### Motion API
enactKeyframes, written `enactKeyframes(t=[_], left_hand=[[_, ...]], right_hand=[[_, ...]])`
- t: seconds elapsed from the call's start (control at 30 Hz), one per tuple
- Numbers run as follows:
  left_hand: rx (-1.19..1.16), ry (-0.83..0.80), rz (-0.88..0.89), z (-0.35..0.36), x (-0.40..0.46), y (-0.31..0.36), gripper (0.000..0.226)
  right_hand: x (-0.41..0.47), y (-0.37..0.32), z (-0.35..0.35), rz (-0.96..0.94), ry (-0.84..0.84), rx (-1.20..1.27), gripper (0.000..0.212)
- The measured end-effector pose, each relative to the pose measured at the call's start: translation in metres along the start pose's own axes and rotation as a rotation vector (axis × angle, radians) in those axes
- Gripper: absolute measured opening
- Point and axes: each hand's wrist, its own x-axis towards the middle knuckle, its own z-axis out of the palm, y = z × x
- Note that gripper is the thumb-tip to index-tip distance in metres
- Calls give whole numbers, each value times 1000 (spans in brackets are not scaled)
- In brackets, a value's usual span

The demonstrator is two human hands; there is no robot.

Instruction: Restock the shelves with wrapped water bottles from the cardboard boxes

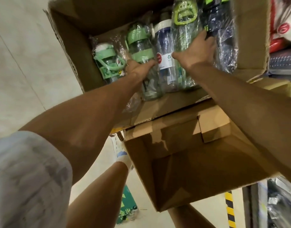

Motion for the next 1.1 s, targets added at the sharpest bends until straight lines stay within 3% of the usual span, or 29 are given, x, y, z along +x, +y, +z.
enactKeyframes(t=[0.13, 0.2, 0.33, 0.43, 0.57, 0.7, 0.77, 0.83, 0.97, 1.1], left_hand=[[-4, -16, 46, -4, 5, -10, 134], [10, -28, 67, -2, 22, -20, 145], [-38, -171, 121, -15, -23, 4, 103], [-76, -260, 135, -25, -64, 25, 77], [13, -304, 142, -46, -124, 48, 94], [-25, -347, 166, -74, -208, 67, 58], [-50, -362, 184, -91, -264, 74, 75], [-77, -356, 213, -106, -318, 78, 84], [-41, -318, 358, -135, -449, 91, 49], [-39, -349, 479, -152, -578, 104, 44]], right_hand=[[-3, -5, -7, 11, -65, 83, 105], [-6, -4, -10, 13, -103, 133, 105], [-19, -2, -26, 63, -166, 402, 116], [-41, 1, -53, 76, -164, 527, 112], [-93, 4, -100, 62, -189, 724, 101], [-165, 11, -161, 55, -203, 866, 98], [-205, 18, -194, 49, -204, 946, 101], [-250, 26, -232, 44, -212, 1023, 83], [-342, 45, -312, 41, -150, 1128, 86], [-435, 67, -395, 12, -114, 1205, 79]])
